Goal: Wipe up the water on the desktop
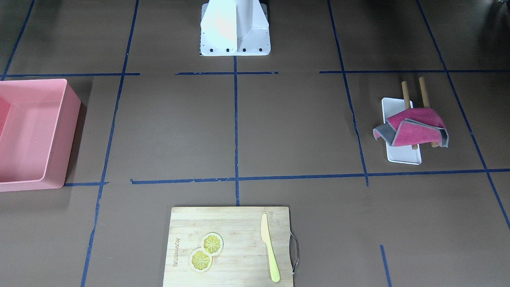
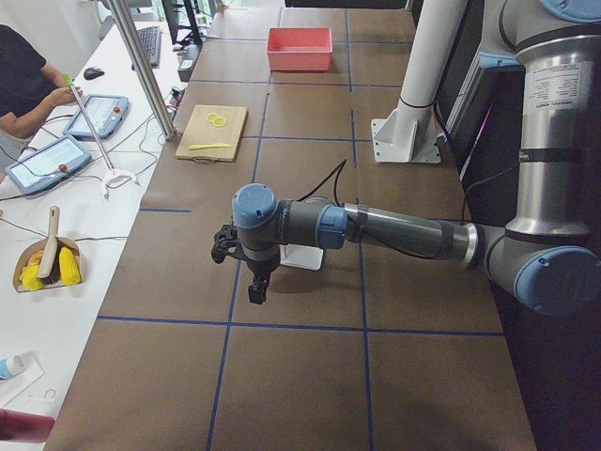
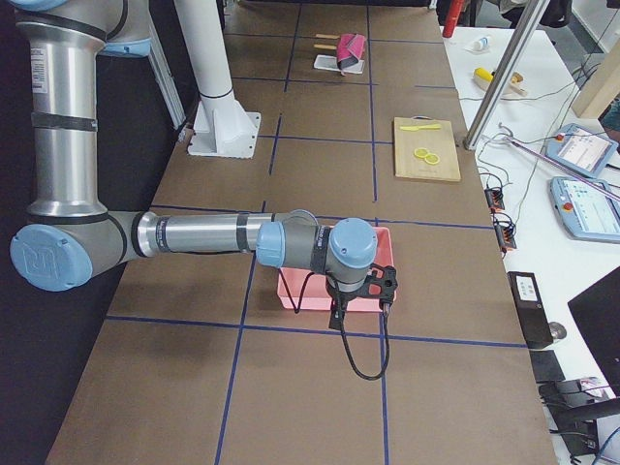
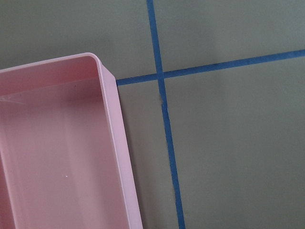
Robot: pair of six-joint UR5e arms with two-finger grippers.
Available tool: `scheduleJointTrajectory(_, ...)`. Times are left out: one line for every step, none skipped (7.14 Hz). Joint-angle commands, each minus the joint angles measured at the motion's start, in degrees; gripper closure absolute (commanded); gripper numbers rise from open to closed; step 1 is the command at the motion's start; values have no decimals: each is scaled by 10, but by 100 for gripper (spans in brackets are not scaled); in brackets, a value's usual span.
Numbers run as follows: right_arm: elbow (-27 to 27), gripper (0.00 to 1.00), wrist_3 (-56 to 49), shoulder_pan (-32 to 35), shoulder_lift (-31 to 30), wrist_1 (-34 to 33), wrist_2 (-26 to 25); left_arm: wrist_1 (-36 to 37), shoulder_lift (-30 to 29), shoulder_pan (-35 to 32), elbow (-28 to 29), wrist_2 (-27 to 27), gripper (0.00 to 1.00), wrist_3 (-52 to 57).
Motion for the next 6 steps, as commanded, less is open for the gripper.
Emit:
scheduleJointTrajectory(3,0,0,-1,0,0,7,-27,-5,38,-21,0,0,-70)
scheduleJointTrajectory(4,0,-4,-14,1,5,6,-41,-13,83,-41,0,0,-124)
scheduleJointTrajectory(-4,0,-1,-30,1,41,2,-49,-25,118,-61,2,0,-202)
scheduleJointTrajectory(-10,0,2,-31,0,67,3,-52,-31,155,-72,3,0,-253)
scheduleJointTrajectory(-9,0,1,-31,-5,69,6,-77,-32,184,-72,6,0,-293)
scheduleJointTrajectory(-9,0,2,-32,-5,69,6,-97,-51,208,-51,7,0,-304)
